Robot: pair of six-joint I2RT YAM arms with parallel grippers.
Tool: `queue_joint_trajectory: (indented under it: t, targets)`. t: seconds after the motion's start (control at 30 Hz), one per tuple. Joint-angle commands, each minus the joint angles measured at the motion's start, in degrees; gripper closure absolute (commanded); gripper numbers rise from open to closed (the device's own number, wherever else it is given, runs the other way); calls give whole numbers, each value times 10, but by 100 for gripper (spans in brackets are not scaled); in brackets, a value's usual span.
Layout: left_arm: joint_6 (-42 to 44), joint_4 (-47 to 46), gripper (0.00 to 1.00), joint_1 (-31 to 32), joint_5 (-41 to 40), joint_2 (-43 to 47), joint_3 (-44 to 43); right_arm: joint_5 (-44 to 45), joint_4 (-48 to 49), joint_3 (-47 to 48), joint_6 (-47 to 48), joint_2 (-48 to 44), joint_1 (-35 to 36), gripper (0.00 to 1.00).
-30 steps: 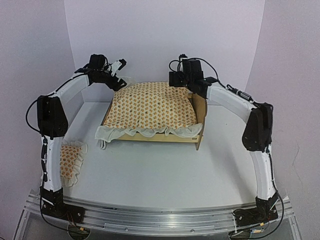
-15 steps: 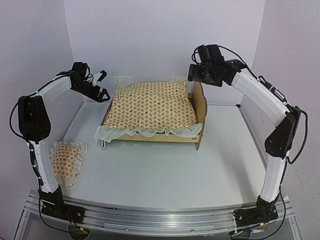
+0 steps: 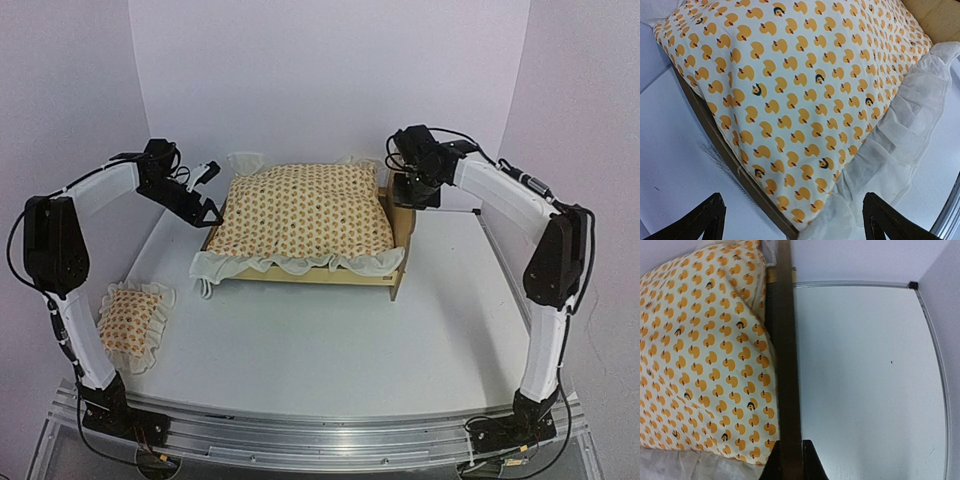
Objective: Set up the pet bed
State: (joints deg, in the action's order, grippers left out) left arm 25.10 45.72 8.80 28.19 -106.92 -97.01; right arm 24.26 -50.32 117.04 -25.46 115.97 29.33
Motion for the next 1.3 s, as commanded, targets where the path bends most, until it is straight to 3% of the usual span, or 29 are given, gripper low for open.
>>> queue_joint_trajectory:
  t: [0.0, 0.13, 0.33, 0.63, 0.67, 0.83, 0.93, 1.03, 1.13, 1.27]
  targets:
    - [79, 65, 7, 16, 64, 55, 4, 1, -37, -61, 50, -64, -16, 100]
    - [146, 127, 8, 51, 94, 79, 24, -20, -37, -96, 143, -111, -35, 100]
    - [165, 154, 9, 75, 131, 103, 69, -77, -34, -143, 268, -160, -87, 100]
    - [156, 148, 11, 148, 147, 142, 154, -141, -20, -214, 287, -207, -118, 99]
    - [154, 144, 11, 153, 146, 143, 159, -138, -20, -215, 279, -205, -118, 94]
    - [146, 141, 12, 156, 124, 143, 167, -90, -20, -202, 230, -215, -118, 37]
    - [159, 147, 13, 136, 153, 163, 174, -45, -21, -194, 204, -248, -118, 6]
    - [212, 154, 15, 69, 224, 192, 186, -9, -21, -174, 172, -295, -118, 4]
    - [301, 139, 19, 41, 181, 228, 243, 4, -20, -158, 152, -340, -104, 4]
    - [364, 56, 33, 42, 152, 279, 361, -17, 69, -213, 190, -386, 43, 5]
